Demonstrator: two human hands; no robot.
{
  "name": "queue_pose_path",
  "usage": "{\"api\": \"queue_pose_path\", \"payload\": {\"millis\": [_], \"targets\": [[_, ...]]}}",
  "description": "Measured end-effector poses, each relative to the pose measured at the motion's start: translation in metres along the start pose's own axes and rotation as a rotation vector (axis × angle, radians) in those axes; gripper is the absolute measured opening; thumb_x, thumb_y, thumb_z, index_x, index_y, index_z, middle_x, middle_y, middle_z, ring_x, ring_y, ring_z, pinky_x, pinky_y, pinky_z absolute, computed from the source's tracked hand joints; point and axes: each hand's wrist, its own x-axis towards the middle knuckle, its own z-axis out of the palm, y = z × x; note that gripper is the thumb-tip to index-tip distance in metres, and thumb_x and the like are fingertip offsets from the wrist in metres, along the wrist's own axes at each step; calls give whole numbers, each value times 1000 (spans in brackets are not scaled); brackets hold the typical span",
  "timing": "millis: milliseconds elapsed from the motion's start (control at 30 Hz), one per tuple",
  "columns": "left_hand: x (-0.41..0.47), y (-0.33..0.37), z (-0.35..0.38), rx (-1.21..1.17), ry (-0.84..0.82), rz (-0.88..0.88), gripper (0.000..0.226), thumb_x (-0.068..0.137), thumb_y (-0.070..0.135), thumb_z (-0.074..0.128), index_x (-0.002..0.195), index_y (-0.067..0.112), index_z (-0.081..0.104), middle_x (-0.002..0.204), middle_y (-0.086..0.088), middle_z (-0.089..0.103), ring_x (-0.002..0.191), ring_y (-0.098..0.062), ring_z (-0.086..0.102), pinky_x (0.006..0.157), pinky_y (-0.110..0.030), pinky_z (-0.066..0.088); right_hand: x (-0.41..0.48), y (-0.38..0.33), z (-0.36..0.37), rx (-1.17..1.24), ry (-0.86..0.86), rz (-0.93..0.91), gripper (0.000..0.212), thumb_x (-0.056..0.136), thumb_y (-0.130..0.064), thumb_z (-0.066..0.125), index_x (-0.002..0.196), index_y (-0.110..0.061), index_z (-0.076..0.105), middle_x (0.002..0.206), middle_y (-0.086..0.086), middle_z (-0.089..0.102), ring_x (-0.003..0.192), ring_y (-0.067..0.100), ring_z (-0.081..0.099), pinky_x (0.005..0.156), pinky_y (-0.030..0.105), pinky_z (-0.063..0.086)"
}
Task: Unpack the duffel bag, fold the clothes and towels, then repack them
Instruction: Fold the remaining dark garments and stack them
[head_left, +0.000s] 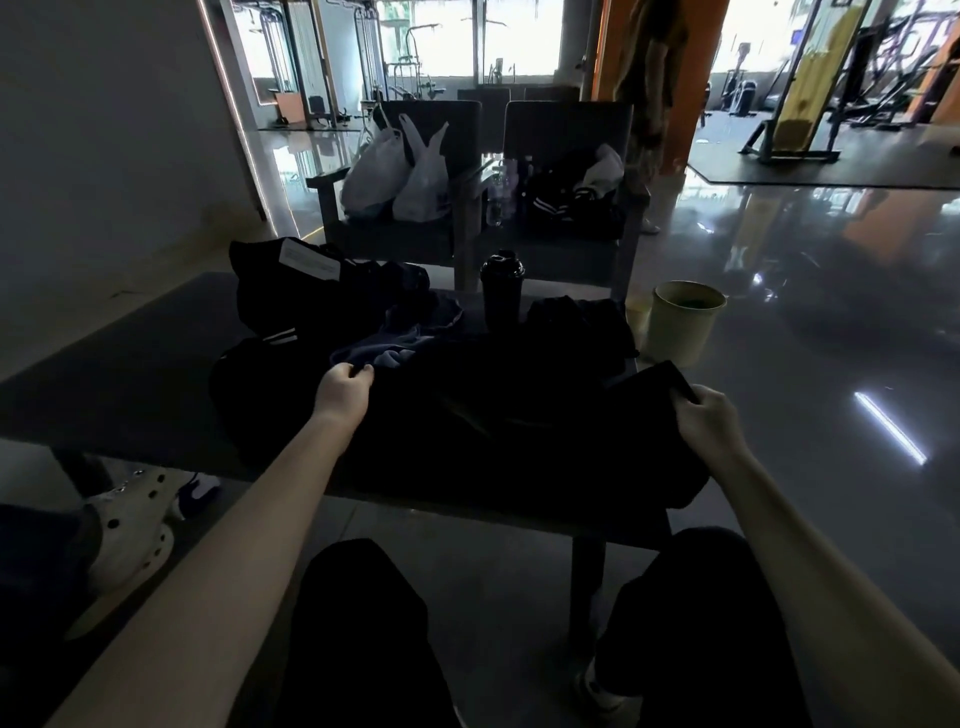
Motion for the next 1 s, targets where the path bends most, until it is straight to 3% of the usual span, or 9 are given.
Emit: {"api": "queue_pose_path", "payload": {"millis": [100, 233, 400, 500, 600, 667, 833, 900, 1000], "targets": [[24, 4, 1, -79, 43, -18, 25, 99, 27, 44, 104, 7, 57, 80, -6, 53, 70, -20, 52, 64, -30, 41, 16, -5, 8, 67, 51, -19, 38, 98, -31, 44, 65, -11, 45, 59, 3, 44, 54, 17, 41, 49, 29, 28], [64, 13, 10, -77, 67, -12, 23, 100, 27, 43, 96, 8, 54, 75, -3, 50, 63, -15, 48, 58, -28, 40, 45, -13, 22, 143, 50, -48, 34, 99, -28, 42, 70, -15, 51, 62, 0, 47, 53, 13, 41, 49, 28, 28], [113, 20, 27, -112, 122, 28, 21, 100, 27, 43, 96, 9, 54, 78, -2, 50, 69, -14, 49, 61, -26, 40, 95, -22, 48, 261, 60, -84, 23, 100, -22, 42, 93, -12, 62, 77, 5, 58, 66, 15, 50, 51, 19, 36], [135, 16, 39, -140, 115, -11, 22, 101, 27, 41, 101, 10, 55, 83, -3, 51, 79, -19, 50, 68, -28, 42, 128, -15, 68, 300, 38, 10, 30, 100, -26, 42, 110, -7, 63, 97, 9, 62, 88, 20, 56, 67, 24, 42], [143, 0, 52, -77, 12, -95, 26, 102, 28, 40, 118, 13, 53, 102, -6, 54, 94, -22, 51, 83, -32, 41, 147, 9, 90, 124, -159, 179, 40, 97, -30, 47, 127, -5, 54, 115, 13, 61, 108, 27, 56, 88, 37, 42], [140, -14, 58, -72, -78, -135, 24, 99, 31, 46, 115, 15, 53, 101, -3, 58, 89, -18, 55, 82, -32, 42, 142, 25, 101, 30, -275, 245, 46, 93, -28, 55, 132, -3, 48, 121, 16, 59, 114, 32, 55, 94, 38, 42], [123, -30, 56, 211, -297, -89, 23, 88, 28, 66, 105, 16, 57, 100, -4, 63, 91, -22, 61, 78, -31, 48, 112, 46, 107, -148, -253, 217, 26, 89, -18, 59, 109, -1, 56, 93, 11, 59, 91, 28, 58, 70, 30, 39], [120, -25, 55, 278, -245, -17, 19, 92, 26, 61, 106, 15, 57, 103, -6, 62, 95, -25, 60, 80, -31, 45, 106, 48, 105, -188, -212, 147, 16, 89, -16, 58, 97, -2, 60, 83, 9, 58, 87, 30, 60, 65, 30, 36], [126, -7, 52, 165, -35, 21, 37, 95, 25, 55, 128, 7, 52, 120, -11, 59, 110, -30, 56, 89, -31, 42, 103, 39, 101, -155, -90, 47, 14, 91, -14, 57, 95, -2, 62, 80, 8, 57, 83, 25, 58, 66, 28, 33]]}}
